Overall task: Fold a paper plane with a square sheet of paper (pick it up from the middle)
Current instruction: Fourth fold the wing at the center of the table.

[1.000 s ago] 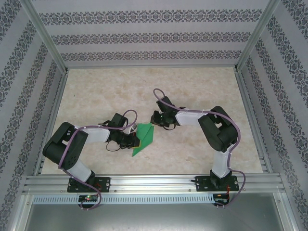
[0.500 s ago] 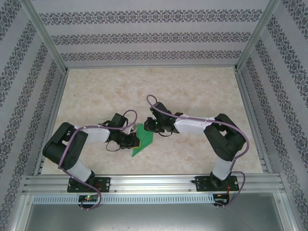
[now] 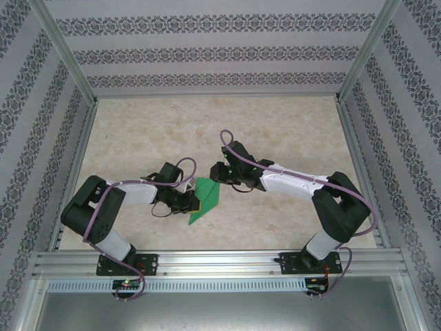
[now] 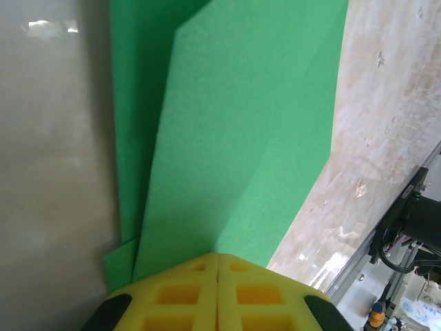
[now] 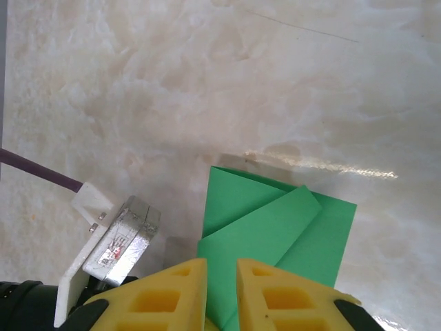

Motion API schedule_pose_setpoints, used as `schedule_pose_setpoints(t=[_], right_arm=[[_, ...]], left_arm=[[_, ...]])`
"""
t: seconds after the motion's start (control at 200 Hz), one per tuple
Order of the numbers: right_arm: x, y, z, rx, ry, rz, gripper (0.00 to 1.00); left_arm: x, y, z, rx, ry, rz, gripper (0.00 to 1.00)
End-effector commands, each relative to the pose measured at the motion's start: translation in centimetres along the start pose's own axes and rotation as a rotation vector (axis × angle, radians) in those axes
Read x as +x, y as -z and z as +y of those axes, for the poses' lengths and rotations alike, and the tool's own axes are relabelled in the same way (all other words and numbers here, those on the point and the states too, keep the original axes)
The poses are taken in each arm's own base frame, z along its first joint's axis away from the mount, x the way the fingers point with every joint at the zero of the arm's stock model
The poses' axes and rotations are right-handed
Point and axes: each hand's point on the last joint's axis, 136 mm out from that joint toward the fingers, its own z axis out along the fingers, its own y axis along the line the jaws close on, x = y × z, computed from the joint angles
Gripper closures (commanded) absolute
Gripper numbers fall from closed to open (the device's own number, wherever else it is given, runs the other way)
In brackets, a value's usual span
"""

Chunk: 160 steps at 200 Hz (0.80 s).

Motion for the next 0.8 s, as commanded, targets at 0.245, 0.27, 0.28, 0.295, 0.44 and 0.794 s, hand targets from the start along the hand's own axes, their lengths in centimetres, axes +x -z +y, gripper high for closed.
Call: schedule_pose_setpoints(t=[0.245, 0.27, 0.28, 0.295, 0.44, 0.794], right_arm=[[3.7, -6.2, 0.9, -0.067, -0.057, 0.131, 0.87], [3.9, -6.5, 0.4, -0.049, -0.063, 0.131, 0.87], [3.9, -6.6, 0.2, -0.041, -0.066, 0.132, 0.87], [4.0, -6.8, -0.1, -0.034, -0.068, 0.136, 0.88], [5.1, -7.7, -3.5, 0.099, -0.075, 0.153, 0.9], [6.5, -8.0, -5.8, 0.173, -0.072, 0.184, 0.91]], left_arm=[[1.0, 0.1, 1.0, -0.049, 0.009, 0.019, 0.92], [1.0, 0.1, 0.9, -0.046, 0.005, 0.018, 0.91], [1.0, 0.2, 0.8, -0.045, 0.005, 0.018, 0.91], [1.0, 0.1, 0.8, -0.043, 0.004, 0.019, 0.91], [1.4, 0.5, -0.5, 0.013, -0.006, 0.039, 0.89], [5.9, 1.3, 0.4, 0.042, 0.138, 0.102, 0.86]])
